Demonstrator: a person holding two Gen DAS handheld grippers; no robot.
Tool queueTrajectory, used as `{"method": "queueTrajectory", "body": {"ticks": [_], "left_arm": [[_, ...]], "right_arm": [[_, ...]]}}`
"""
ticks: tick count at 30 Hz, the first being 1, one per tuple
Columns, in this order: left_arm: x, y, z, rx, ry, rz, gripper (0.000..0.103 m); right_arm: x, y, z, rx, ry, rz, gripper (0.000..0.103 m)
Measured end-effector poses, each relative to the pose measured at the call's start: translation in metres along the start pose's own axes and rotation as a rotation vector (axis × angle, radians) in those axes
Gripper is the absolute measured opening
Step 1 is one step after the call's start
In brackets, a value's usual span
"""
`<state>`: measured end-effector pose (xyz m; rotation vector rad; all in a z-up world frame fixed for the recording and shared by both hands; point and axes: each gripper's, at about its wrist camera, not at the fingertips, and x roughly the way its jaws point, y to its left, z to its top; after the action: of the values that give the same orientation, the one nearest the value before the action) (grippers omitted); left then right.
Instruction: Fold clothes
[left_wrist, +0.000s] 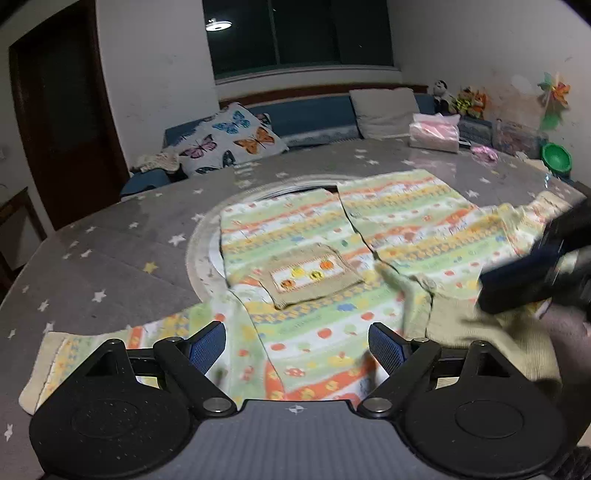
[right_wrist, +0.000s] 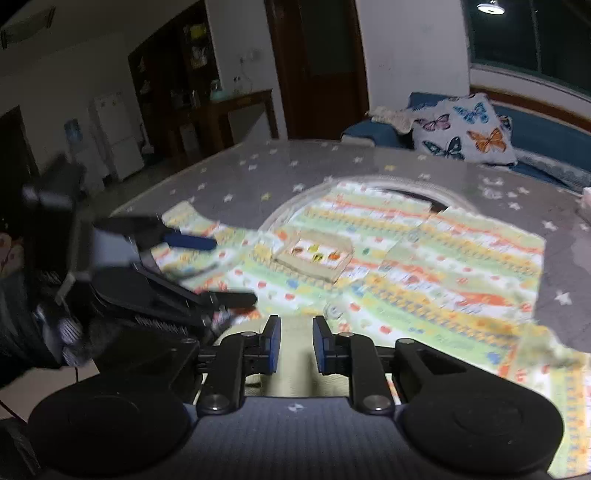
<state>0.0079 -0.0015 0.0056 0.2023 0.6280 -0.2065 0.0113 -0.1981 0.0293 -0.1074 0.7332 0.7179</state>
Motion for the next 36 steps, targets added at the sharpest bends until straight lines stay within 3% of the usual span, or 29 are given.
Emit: {"method": "queueTrajectory", "body": {"ticks": [4, 5, 6, 8, 14, 20, 24, 28, 36], "left_arm": [[-0.003, -0.005, 0.012, -0.002, -0.032, -0.013, 0.087], [-0.002, -0.008, 0.015, 0.006, -0.039, -0.021, 0.087], [-0.001, -0.012, 0.018, 0.013, -0.047, -0.028, 0.087], [0.003, -0.020, 0.023, 0.029, -0.053, -0.038, 0.087], [0.020, -0.047, 0.023, 0.073, -0.031, -0.084, 0.087], [0.027, -0.061, 0.018, 0.107, -0.006, -0.096, 0.087], [0.029, -0.062, 0.016, 0.110, 0.007, -0.087, 0.088], [0.029, -0.062, 0.015, 0.110, 0.015, -0.077, 0.088], [0.029, -0.064, 0.016, 0.115, 0.022, -0.058, 0.091]], "right_arm": [[0.021, 0.005, -0.013, -0.027, 0.063, -0.015, 0.020], [0.020, 0.004, -0.015, -0.025, 0.063, -0.018, 0.026], [0.014, 0.002, -0.017, -0.012, 0.049, -0.022, 0.041], [-0.003, -0.007, -0.020, 0.017, 0.006, -0.050, 0.051], [-0.058, -0.064, -0.039, 0.188, -0.088, -0.279, 0.051], [-0.094, -0.139, -0.067, 0.331, -0.105, -0.589, 0.054], [-0.107, -0.185, -0.086, 0.413, -0.107, -0.727, 0.054], [-0.114, -0.215, -0.100, 0.479, -0.105, -0.802, 0.054], [-0.113, -0.228, -0.115, 0.523, -0.110, -0.804, 0.051]]}}
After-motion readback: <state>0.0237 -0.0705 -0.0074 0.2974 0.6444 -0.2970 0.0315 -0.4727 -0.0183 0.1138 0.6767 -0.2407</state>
